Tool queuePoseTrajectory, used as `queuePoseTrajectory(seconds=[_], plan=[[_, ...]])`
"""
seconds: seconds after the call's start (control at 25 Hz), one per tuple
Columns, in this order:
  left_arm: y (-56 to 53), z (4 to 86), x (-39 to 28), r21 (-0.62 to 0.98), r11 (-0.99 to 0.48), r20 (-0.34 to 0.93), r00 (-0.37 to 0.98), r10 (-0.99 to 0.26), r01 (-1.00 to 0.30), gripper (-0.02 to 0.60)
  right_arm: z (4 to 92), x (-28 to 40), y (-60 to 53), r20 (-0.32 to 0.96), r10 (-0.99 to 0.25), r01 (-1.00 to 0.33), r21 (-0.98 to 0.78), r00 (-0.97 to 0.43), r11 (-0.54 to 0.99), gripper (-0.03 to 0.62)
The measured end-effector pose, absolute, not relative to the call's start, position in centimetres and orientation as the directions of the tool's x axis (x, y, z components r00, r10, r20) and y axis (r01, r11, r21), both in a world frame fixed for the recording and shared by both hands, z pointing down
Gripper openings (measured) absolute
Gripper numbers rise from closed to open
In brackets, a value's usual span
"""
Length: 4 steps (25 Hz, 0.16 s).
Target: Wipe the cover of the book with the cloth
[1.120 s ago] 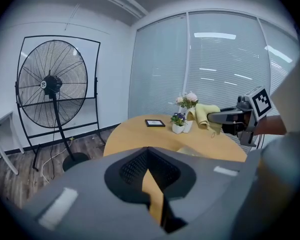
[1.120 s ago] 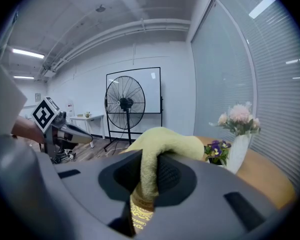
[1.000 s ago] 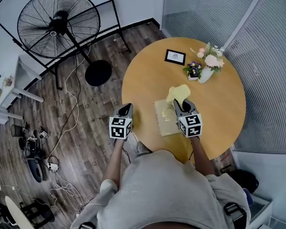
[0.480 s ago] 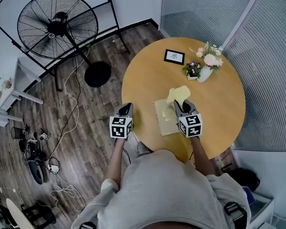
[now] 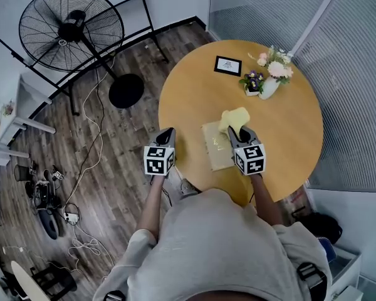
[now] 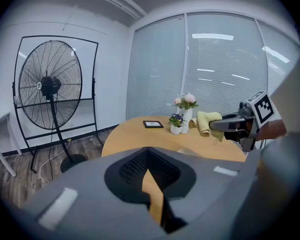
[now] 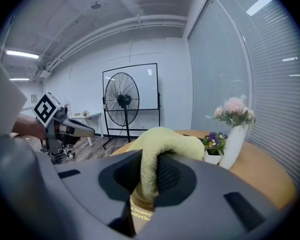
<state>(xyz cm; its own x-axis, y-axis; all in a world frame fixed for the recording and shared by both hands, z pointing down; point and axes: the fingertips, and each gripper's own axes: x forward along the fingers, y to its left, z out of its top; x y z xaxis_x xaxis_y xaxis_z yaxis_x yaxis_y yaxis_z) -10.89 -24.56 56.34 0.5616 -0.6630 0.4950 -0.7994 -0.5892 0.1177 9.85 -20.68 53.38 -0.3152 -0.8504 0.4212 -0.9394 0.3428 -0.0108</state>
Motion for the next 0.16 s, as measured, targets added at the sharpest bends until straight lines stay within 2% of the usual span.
queuePoseTrajectory(seconds=[0.16], plan=[[-24.53, 56.69, -10.92, 0.115, -0.590, 0.500, 0.560, -0.661, -0.799, 0.006, 53.82, 9.66, -20.56, 0.428, -0.846, -0.938, -0.009, -0.317, 0.346, 0.060]])
